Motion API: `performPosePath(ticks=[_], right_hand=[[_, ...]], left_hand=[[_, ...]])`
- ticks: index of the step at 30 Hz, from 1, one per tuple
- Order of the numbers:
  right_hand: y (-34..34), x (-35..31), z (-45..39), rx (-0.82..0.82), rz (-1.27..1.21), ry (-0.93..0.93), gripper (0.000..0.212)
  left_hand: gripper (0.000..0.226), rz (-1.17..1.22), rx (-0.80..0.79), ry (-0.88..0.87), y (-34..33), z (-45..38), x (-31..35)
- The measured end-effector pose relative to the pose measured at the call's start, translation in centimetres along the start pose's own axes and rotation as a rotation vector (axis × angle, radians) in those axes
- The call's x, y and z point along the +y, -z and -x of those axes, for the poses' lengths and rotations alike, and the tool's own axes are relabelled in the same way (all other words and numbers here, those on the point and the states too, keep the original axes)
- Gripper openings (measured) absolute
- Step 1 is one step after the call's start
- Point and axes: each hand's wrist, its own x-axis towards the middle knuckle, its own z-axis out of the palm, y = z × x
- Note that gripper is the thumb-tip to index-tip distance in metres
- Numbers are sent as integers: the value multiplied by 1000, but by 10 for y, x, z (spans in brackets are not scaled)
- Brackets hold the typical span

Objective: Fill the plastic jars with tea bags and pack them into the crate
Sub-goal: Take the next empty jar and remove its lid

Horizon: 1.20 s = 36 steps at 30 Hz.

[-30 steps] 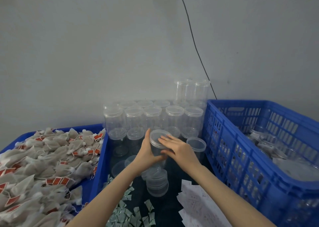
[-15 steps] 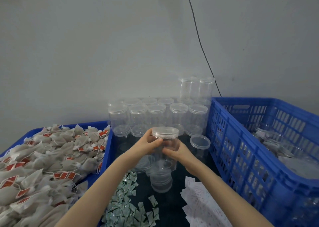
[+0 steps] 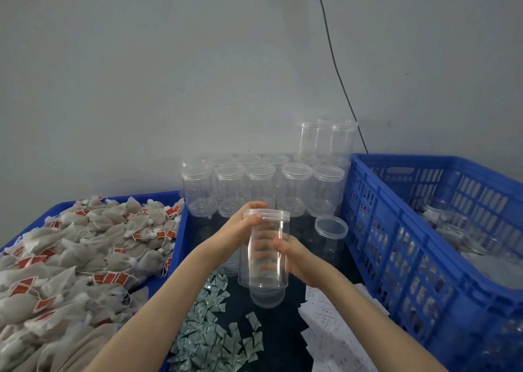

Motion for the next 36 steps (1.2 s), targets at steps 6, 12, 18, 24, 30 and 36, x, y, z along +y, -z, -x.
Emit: performPosePath(ticks=[6,12,18,24,30,36], right_hand=[[3,2,-2,13,69,-43,95],[7,9,-5,360,491,-39,80],[-4,16,-11,583,696,-108,81],[21,10,1,673,632,-114,87],[10,10,3,557,690,-100,91],[7,17,8,505,806,-122,86]], left_hand=[[37,-8,50,-4,-1,-1,-10],[49,-458,412,64,-17,-9,-17],[79,-682,632,132,-41,-9,-17],[82,-554,212,-51,-23,-3,7],[96,-686,-147,-19,-11,-10,23],[88,-1099,-96,6,-5,-16,18]])
